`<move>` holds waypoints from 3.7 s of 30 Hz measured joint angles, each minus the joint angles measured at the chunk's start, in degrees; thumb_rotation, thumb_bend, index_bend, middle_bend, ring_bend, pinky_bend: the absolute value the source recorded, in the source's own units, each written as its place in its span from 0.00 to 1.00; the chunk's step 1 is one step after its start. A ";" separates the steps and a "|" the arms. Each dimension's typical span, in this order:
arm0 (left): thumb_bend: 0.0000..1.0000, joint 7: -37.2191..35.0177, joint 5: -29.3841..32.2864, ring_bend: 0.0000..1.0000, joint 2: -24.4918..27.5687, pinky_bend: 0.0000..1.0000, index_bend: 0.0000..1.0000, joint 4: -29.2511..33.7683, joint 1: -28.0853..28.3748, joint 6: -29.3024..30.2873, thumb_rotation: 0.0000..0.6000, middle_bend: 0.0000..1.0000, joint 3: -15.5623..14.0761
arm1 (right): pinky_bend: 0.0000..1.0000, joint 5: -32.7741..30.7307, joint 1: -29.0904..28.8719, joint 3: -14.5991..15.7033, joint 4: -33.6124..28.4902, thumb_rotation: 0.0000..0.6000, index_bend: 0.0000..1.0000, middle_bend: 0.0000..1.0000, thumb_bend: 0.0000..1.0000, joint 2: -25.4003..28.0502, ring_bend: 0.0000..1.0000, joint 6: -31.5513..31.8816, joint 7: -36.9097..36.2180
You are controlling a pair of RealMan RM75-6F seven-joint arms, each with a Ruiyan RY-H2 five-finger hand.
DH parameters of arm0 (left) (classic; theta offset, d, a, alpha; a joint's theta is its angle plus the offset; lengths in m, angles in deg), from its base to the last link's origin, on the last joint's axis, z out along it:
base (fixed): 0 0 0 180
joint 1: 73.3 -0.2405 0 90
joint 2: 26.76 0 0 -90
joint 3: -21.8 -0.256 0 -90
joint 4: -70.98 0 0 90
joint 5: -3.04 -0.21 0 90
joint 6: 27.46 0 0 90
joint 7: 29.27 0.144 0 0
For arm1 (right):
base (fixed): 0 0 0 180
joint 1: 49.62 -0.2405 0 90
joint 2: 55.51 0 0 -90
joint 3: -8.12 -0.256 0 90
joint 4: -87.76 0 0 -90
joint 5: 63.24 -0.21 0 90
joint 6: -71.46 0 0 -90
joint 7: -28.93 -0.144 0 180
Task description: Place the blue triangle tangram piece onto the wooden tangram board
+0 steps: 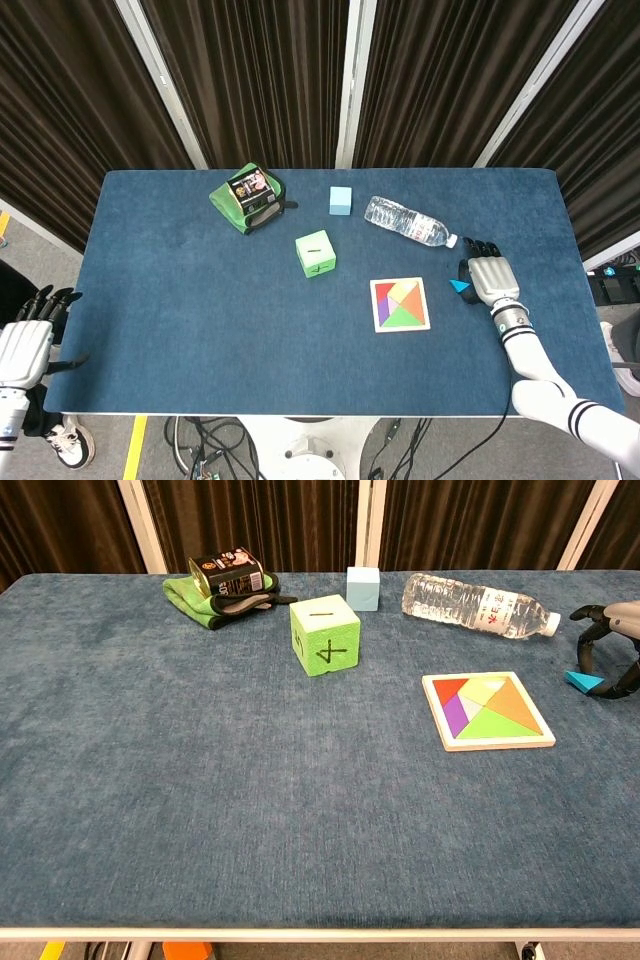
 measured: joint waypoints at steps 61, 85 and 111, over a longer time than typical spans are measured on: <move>0.07 -3.57 -0.31 0.00 -0.18 0.14 0.16 -1.94 -0.07 -0.44 1.00 0.11 -0.20 | 0.00 1.74 -12.86 2.67 -6.05 1.00 0.60 0.02 0.25 2.38 0.00 -9.28 2.03; 0.07 -4.15 0.01 0.00 -0.27 0.14 0.17 -2.54 -0.31 -0.33 1.00 0.11 -0.12 | 0.00 0.54 -13.62 3.90 -5.29 1.00 0.28 0.02 0.25 1.50 0.00 -9.70 2.62; 0.07 -4.26 -0.64 0.00 0.17 0.14 0.17 -1.82 -0.19 0.15 1.00 0.11 -0.02 | 0.00 6.75 -12.57 2.36 -9.18 1.00 0.00 0.00 0.14 2.54 0.00 -2.42 0.05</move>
